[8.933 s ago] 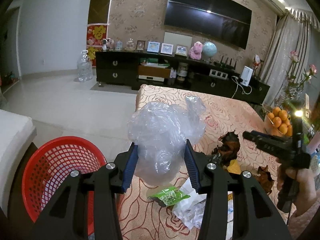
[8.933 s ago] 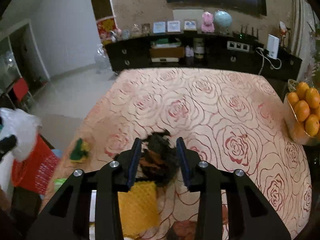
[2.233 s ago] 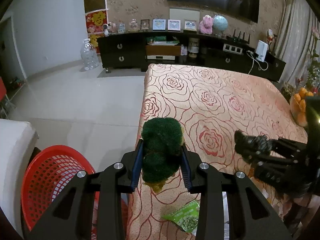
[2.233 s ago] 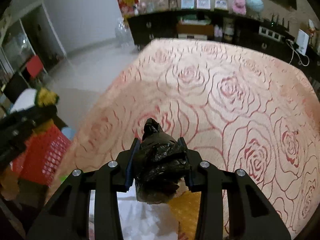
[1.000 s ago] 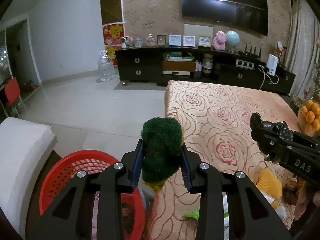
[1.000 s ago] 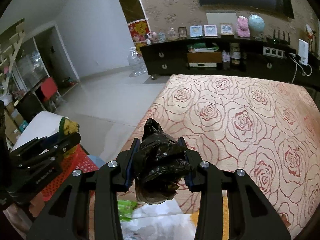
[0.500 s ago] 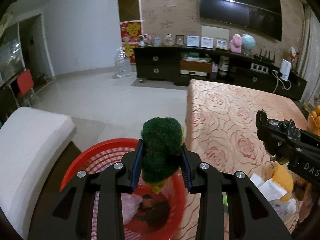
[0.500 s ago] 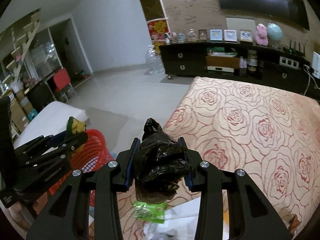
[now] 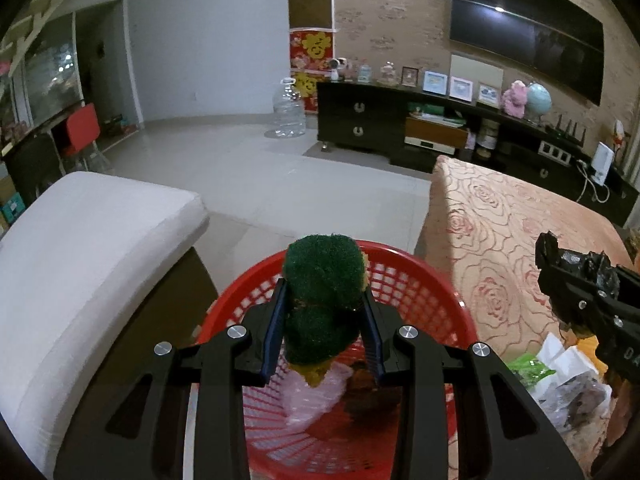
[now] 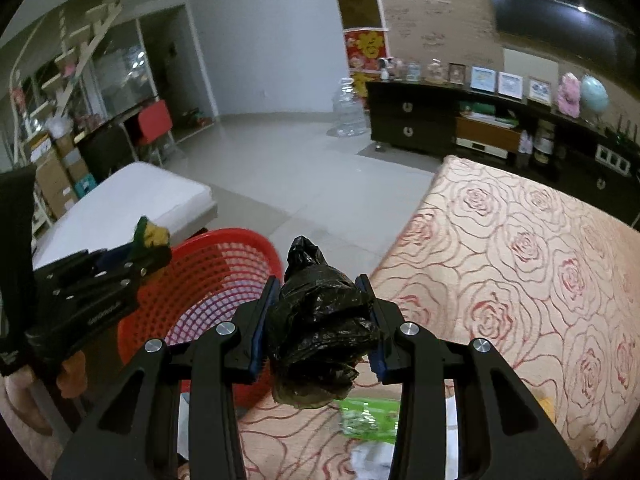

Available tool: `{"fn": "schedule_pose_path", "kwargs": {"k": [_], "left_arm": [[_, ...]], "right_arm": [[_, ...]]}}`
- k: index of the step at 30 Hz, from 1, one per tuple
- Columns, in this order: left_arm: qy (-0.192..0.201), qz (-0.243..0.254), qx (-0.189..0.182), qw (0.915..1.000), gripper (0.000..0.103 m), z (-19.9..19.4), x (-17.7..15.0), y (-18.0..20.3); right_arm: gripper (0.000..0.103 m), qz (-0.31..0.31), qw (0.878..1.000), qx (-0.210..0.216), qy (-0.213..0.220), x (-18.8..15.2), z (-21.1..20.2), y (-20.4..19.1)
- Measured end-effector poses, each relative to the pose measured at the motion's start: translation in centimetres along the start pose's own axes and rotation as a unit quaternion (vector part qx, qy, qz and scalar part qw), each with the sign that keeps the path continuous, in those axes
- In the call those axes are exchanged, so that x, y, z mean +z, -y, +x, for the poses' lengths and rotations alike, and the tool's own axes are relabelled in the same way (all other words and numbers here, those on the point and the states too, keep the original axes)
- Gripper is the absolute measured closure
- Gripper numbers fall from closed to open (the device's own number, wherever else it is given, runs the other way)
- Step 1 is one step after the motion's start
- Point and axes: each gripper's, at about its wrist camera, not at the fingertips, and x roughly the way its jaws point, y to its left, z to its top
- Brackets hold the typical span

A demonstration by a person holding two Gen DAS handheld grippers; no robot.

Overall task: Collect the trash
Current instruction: 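Carry the scrubber and black bag over the red basket and open both tools, then move both tools back to the table toward the green packet and yellow foam net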

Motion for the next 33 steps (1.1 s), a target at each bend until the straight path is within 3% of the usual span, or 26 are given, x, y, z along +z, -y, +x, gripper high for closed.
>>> {"fn": "schedule_pose_path", "kwargs": {"k": [6, 25, 27, 29, 33], "left_arm": [[-0.009, -0.003, 0.011, 0.9999, 0.07, 0.6, -0.1, -1.6], [-0.037, 0.005, 0.023, 0.999, 0.07, 2.0, -1.1, -3.3], [-0.039, 0.004, 0.022, 0.999, 0.07, 2.0, -1.2, -3.5], [-0.041, 0.0, 0.02, 0.9989, 0.069, 2.0, -1.2, -3.7], [-0.046, -0.009, 0.016, 0.9988, 0.061, 2.2, -1.3, -4.2]], "right_arm": [[0.065, -0.021, 0.999, 0.023, -0.006, 1.4, 1.6, -2.4], [0.064, -0.028, 0.995, 0.072, -0.056, 0.8, 6.2, -5.7], [0.06, -0.025, 0.995, 0.074, -0.059, 0.7, 6.2, -5.7], [0.046, -0.016, 0.996, 0.073, -0.054, 0.8, 6.0, -5.3], [0.04, -0.005, 0.997, 0.068, -0.044, 0.9, 5.4, -4.6]]}}
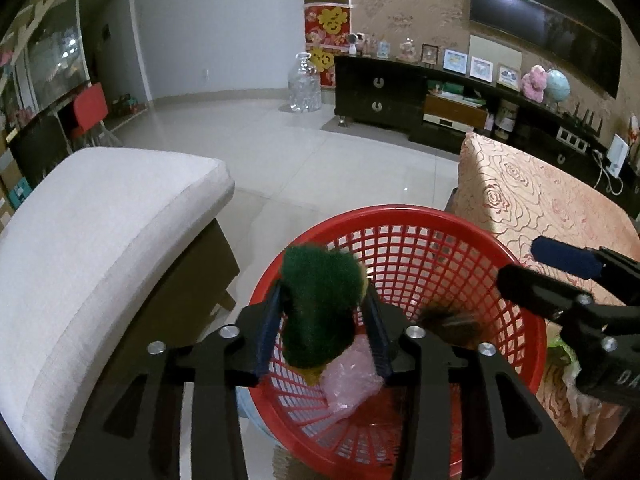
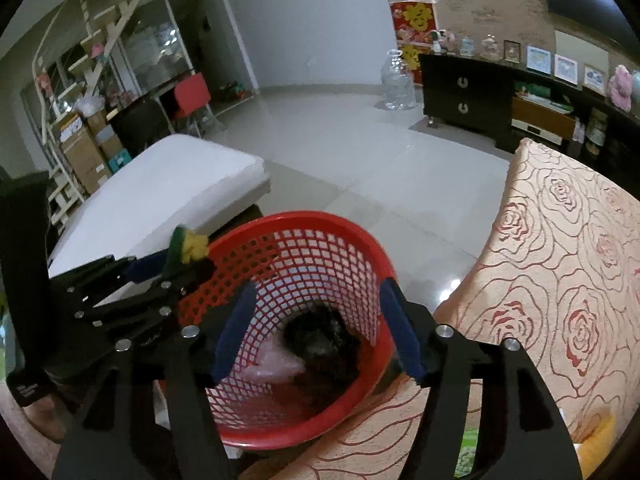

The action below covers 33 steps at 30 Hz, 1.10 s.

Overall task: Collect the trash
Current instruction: 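Move both tools back to the table toward the green packet and yellow foam net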

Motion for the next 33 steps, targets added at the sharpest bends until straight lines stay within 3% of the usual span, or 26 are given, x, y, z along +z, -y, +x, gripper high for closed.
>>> {"fn": "schedule_pose_path", "kwargs": {"k": [2, 6, 9, 23, 33], "left_arm": [[0.001, -0.005, -0.003, 1.0, 0.055, -0.1, 0.1, -0.2], [0.009, -0.011, -0.008, 0.9999, 0.033, -0.5, 0.1, -0.2], [0.016, -0.015, -0.01, 0.9997, 0.028, -0.7, 0.2, -0.3], [0.052, -0.014, -0.034, 0.998, 0.025, -2.3, 0.7, 1.2], [0.075, 0.004, -0.07, 0.9947, 0.025, -3.8, 1.0, 4.0]], "right_arm": [[0.039, 0.004, 1.0, -0.003, 0.002, 0.0, -0.2, 0.3], [0.039, 0.011, 1.0, -0.013, 0.005, -0.1, -0.5, 1.2], [0.039, 0.016, 1.0, -0.022, 0.006, -0.2, -0.8, 1.8], [0.033, 0.031, 0.997, -0.063, 0.035, -0.5, -3.9, 4.0], [0.031, 0.053, 0.99, -0.121, 0.047, -1.9, -8.0, 7.6]]}}
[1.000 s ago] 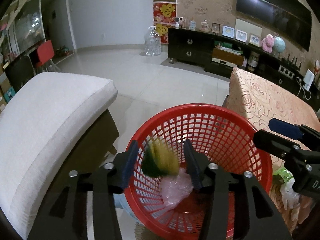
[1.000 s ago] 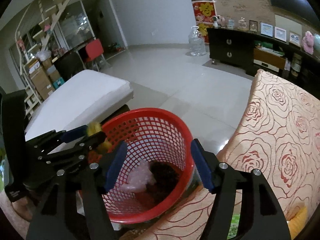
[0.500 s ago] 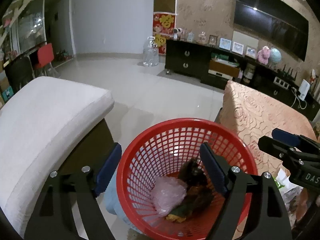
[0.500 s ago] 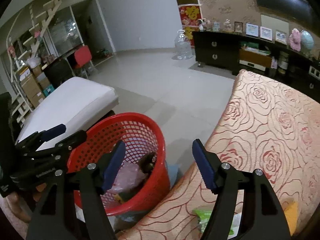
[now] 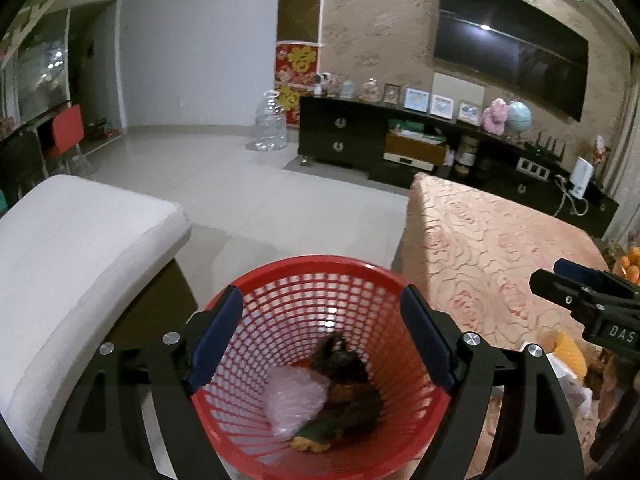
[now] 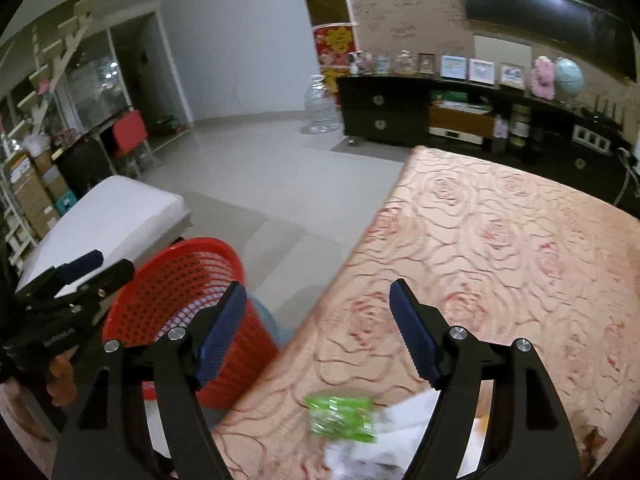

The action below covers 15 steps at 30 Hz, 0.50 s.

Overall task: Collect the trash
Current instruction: 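Move both tools back to the table toward the green packet and yellow foam net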

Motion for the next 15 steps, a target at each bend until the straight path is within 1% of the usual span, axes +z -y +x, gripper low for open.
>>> {"fn": "schedule_pose_path", "kwargs": {"k": [7, 15], "left_arm": [[0.008, 0.025, -0.032, 0.9991, 0.025, -0.3, 0.1, 3.3], [0.006, 0.056, -0.067, 0.9962, 0.025, -0.2, -0.4, 7.2]], "right_arm": [[0.03, 0.008, 0.999, -0.037, 0.005, -1.4, -2.5, 3.0], [0.03, 0.062, 0.995, -0.075, 0.002, -4.4, -5.6, 7.7]]}}
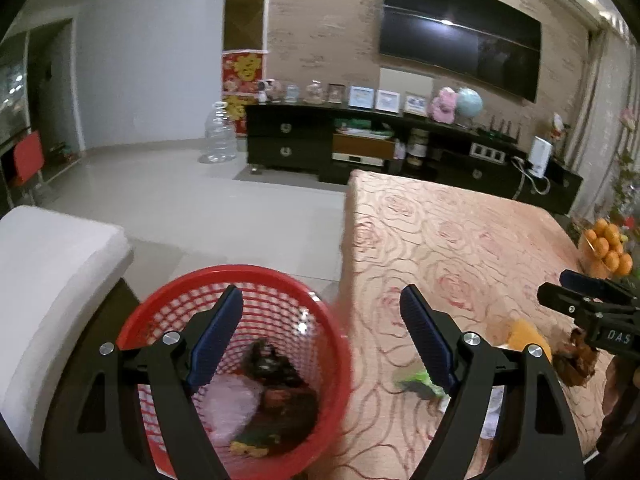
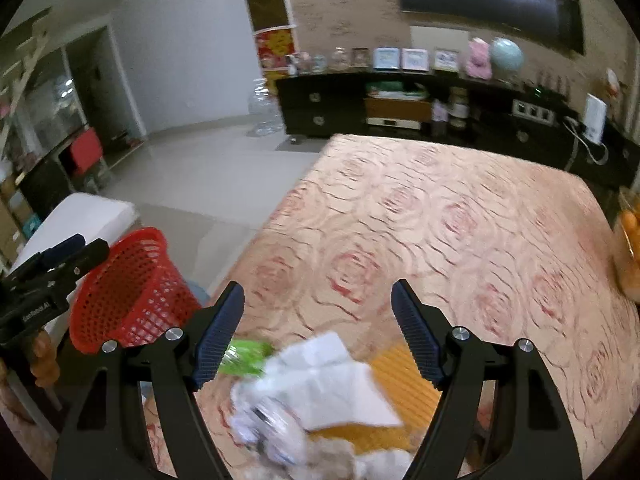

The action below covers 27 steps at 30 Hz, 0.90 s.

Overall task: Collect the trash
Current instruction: 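Move both tools back to the table toward the green packet and yellow foam net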

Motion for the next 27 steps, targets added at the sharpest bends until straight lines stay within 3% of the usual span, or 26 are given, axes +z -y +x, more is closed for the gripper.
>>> {"fn": "schedule_pose_path", "kwargs": {"k": [6, 13, 20, 27], "left_arm": [[-0.016, 0.036, -0.018, 0.999, 0.025, 1.0, -0.6, 2.9], [-0.058, 0.073, -0.039, 0.9949, 0.025, 3.3, -2.2, 6.0], [-0.1, 0.115, -0.052, 0.987, 0.025, 5.7, -4.0, 9.0], [-0.147, 0.122, -0.069, 0.9791, 0.025, 8.3, -5.4, 10.7]], "right_arm": [[0.029, 0.026, 1.0, -0.011, -0.004, -2.2, -1.7, 2.5], [0.029, 0.008, 1.0, -0.005, -0.023, -4.1, -1.6, 2.6], [0.029, 0.031, 0.999, -0.003, -0.027, -4.3, -1.7, 4.2], [0.029, 0.05, 0.998, 0.002, -0.027, -4.3, -1.7, 5.4]]}}
